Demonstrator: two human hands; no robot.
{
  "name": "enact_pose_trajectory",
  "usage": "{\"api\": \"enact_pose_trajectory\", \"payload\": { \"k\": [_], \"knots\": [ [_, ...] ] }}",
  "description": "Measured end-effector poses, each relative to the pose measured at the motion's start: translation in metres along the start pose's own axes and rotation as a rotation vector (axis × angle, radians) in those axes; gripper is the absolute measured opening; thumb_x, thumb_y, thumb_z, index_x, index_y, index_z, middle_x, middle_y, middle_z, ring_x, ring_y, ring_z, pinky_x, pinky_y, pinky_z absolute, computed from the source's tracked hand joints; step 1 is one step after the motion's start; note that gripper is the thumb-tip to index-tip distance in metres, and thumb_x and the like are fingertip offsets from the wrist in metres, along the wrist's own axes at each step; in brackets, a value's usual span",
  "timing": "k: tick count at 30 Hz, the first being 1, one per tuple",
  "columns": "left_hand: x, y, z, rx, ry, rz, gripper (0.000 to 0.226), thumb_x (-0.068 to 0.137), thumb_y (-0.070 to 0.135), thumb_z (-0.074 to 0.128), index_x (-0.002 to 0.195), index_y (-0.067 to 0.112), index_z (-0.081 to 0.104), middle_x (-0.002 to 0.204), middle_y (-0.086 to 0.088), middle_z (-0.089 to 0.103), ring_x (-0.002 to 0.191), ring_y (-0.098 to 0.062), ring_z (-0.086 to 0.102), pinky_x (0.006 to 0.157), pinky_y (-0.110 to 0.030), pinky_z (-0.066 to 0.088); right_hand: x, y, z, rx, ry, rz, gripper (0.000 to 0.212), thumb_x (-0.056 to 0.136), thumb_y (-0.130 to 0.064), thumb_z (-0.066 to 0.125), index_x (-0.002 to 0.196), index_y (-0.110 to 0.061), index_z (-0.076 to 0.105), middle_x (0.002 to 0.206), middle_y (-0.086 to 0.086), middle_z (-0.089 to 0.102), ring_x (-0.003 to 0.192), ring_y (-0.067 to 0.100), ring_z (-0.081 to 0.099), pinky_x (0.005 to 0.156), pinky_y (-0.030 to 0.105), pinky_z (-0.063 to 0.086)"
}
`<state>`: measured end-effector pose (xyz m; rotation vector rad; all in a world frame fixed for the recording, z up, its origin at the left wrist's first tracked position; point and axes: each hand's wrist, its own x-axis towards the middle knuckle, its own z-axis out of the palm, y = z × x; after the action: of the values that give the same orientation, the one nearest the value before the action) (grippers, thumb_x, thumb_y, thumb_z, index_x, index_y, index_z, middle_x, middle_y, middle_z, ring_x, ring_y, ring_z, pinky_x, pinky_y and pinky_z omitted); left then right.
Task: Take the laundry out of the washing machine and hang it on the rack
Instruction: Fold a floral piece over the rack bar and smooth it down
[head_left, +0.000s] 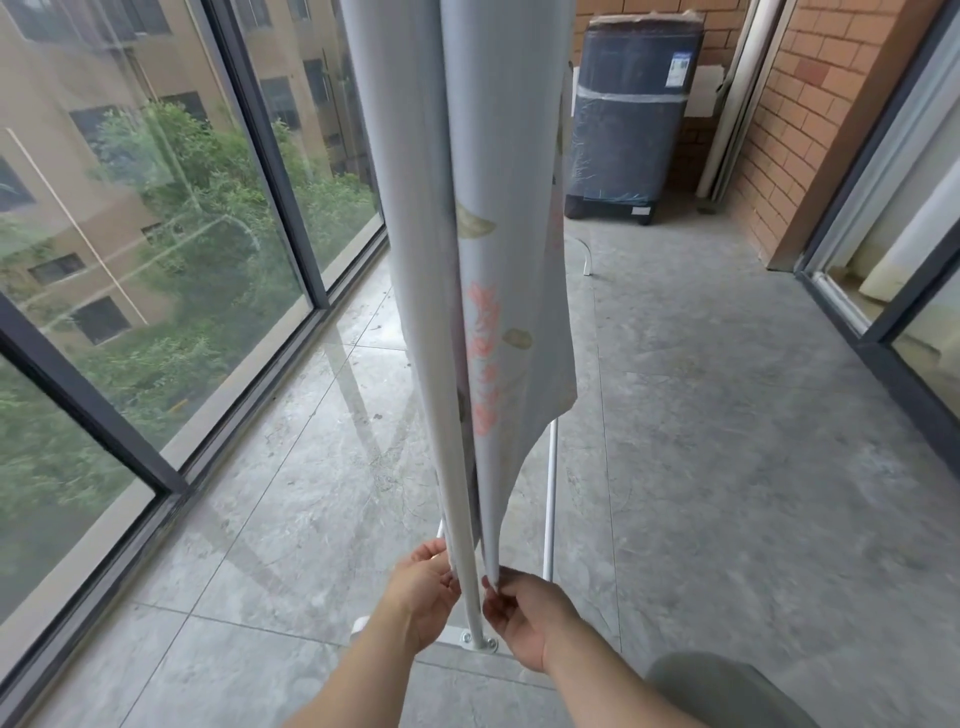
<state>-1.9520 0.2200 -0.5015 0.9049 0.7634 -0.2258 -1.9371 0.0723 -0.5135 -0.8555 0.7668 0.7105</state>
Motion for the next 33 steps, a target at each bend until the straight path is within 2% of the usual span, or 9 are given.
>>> {"api": "enact_pose_trajectory", "payload": {
  "k": [6,10,13,18,22,25,28,31,33],
  "knots": [
    [-0.015,0.012,0.013,0.245,0.038,-0.017,0.033,0.082,0.001,0.076,0.111,-0.006,0.061,0.075,-0.014,0.068,0.064,-0.02,0.063,0.058,-0.029,0.054,-0.025,-0.016,0.017,-0.406,0.168,-0.042,0.008,0.09,0.0,0.064,0.09,0.002,0.072,0.073,0.013,0.066,0.06,0.023,0.058,0.06,0.03,0.053],
    [-0.054,0.065,0.031,0.313,0.246,0.013,0.037,0.089,0.025,0.069,0.114,-0.002,0.065,0.103,-0.015,0.069,0.092,-0.027,0.065,0.084,-0.037,0.054,-0.074,-0.066,0.035,-0.643,0.337,-0.198,0.019,0.094,-0.014,0.059,0.107,0.0,0.059,0.086,0.013,0.06,0.069,0.024,0.052,0.061,0.029,0.041],
    [-0.126,0.133,0.068,0.274,0.29,0.032,0.034,0.094,0.019,0.062,0.119,-0.003,0.061,0.116,-0.019,0.066,0.111,-0.035,0.063,0.102,-0.044,0.049,-0.149,-0.118,0.062,-0.618,0.337,-0.218,0.021,0.089,-0.008,0.056,0.105,0.004,0.065,0.086,0.016,0.064,0.071,0.026,0.053,0.064,0.03,0.04],
    [-0.268,0.246,0.15,0.175,0.243,0.11,0.016,0.092,0.004,0.055,0.104,-0.003,0.064,0.104,-0.022,0.07,0.098,-0.038,0.069,0.094,-0.045,0.054,-0.301,-0.195,0.127,-0.52,0.257,-0.316,0.017,0.086,0.0,0.062,0.096,0.008,0.072,0.078,0.018,0.071,0.065,0.026,0.061,0.056,0.027,0.043],
    [-0.363,0.321,0.2,0.034,0.186,0.208,0.021,0.096,0.003,0.049,0.115,0.003,0.058,0.107,-0.018,0.068,0.099,-0.034,0.066,0.088,-0.041,0.054,-0.428,-0.241,0.184,-0.461,0.12,-0.437,0.009,0.09,-0.006,0.064,0.091,-0.001,0.071,0.074,0.011,0.071,0.062,0.024,0.062,0.057,0.026,0.046],
    [-0.431,0.36,0.213,0.012,0.178,0.258,0.021,0.096,0.002,0.046,0.114,0.002,0.058,0.111,-0.014,0.067,0.104,-0.029,0.065,0.097,-0.041,0.052,-0.514,-0.265,0.212,-0.558,0.07,-0.575,0.023,0.099,-0.024,0.057,0.088,-0.009,0.07,0.075,0.003,0.073,0.067,0.023,0.067,0.064,0.031,0.051],
    [-0.477,0.381,0.206,0.02,0.297,0.288,0.024,0.092,-0.005,0.047,0.107,0.004,0.064,0.098,-0.013,0.073,0.09,-0.026,0.072,0.076,-0.033,0.056,-0.576,-0.275,0.227,-0.708,0.049,-0.754,0.043,0.098,-0.053,0.047,0.085,-0.018,0.069,0.082,0.0,0.073,0.076,0.021,0.071,0.074,0.037,0.057],
    [-0.507,0.4,0.202,0.15,0.332,0.412,0.048,0.077,-0.022,0.048,0.116,0.003,0.062,0.109,-0.017,0.07,0.09,-0.026,0.071,0.07,-0.03,0.055,-0.621,-0.277,0.236,-0.874,-0.068,-0.911,0.06,0.077,-0.083,0.038,0.093,-0.031,0.063,0.093,-0.012,0.069,0.091,0.007,0.066,0.076,0.026,0.051],
    [-0.52,0.41,0.204,0.367,0.364,0.537,0.068,0.071,-0.019,0.048,0.131,0.013,0.055,0.121,-0.006,0.063,0.096,-0.018,0.067,0.063,-0.025,0.054,-0.632,-0.272,0.242,-1.029,-0.147,-0.956,0.059,0.075,-0.084,0.043,0.109,-0.037,0.058,0.113,-0.019,0.063,0.108,0.001,0.059,0.086,0.021,0.046]
  ]
}}
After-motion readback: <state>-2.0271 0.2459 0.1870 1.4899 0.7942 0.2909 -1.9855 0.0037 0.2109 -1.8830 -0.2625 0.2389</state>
